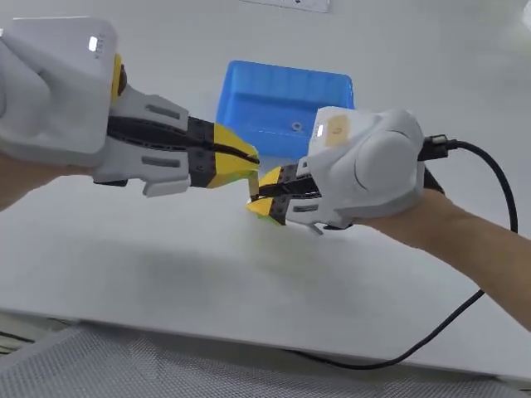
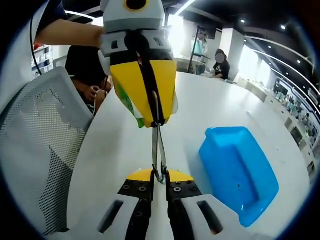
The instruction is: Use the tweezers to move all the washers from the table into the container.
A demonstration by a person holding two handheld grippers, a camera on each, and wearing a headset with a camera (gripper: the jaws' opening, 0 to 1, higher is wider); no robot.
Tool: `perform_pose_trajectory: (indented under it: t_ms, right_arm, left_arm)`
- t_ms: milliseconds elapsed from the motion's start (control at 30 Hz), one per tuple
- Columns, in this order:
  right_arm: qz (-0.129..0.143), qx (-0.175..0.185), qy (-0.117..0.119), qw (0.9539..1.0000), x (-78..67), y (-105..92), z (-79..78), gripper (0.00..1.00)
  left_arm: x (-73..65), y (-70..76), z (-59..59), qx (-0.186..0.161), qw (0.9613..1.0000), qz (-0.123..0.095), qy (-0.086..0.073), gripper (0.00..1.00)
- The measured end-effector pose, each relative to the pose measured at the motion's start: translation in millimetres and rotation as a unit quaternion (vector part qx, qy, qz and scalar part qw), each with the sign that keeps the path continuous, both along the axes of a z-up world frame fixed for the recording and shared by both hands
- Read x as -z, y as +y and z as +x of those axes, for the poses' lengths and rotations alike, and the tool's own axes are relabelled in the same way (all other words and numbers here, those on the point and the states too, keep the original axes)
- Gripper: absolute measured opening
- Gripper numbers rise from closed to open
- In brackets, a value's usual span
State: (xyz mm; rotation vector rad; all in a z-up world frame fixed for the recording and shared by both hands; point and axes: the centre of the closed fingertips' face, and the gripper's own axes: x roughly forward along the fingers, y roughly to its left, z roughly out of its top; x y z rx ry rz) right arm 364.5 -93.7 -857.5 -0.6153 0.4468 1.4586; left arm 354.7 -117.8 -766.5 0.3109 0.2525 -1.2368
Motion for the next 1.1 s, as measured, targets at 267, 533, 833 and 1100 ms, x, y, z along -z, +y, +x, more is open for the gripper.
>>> perform_pose_trajectory:
  t_ms: [267, 533, 833, 1100]
  right_arm:
    - [0.014, 0.007, -0.022, 0.9996, -26.4, -0.7, 10.9, 0.1]
    - [0.034, 0.03, -0.056, 0.9974, -57.4, -2.2, 29.5, 0.1]
    - [0.045, 0.056, -0.077, 0.9944, -74.7, -8.2, 52.5, 0.1]
    - [0.048, 0.08, -0.082, 0.9923, -73.9, -8.5, 78.5, 0.1]
  left_arm:
    - [-25.4, -1.2, 5.3, 0.006, 0.9996, 0.003, -0.026, 0.04]
    - [-53.1, 0.1, 21.3, 0.013, 0.9983, -0.001, -0.057, 0.04]
    - [-69.0, -7.7, 40.8, 0.027, 0.9962, 0.004, -0.083, 0.04]
    - [-67.5, -9.7, 65.4, 0.027, 0.9958, 0.003, -0.087, 0.04]
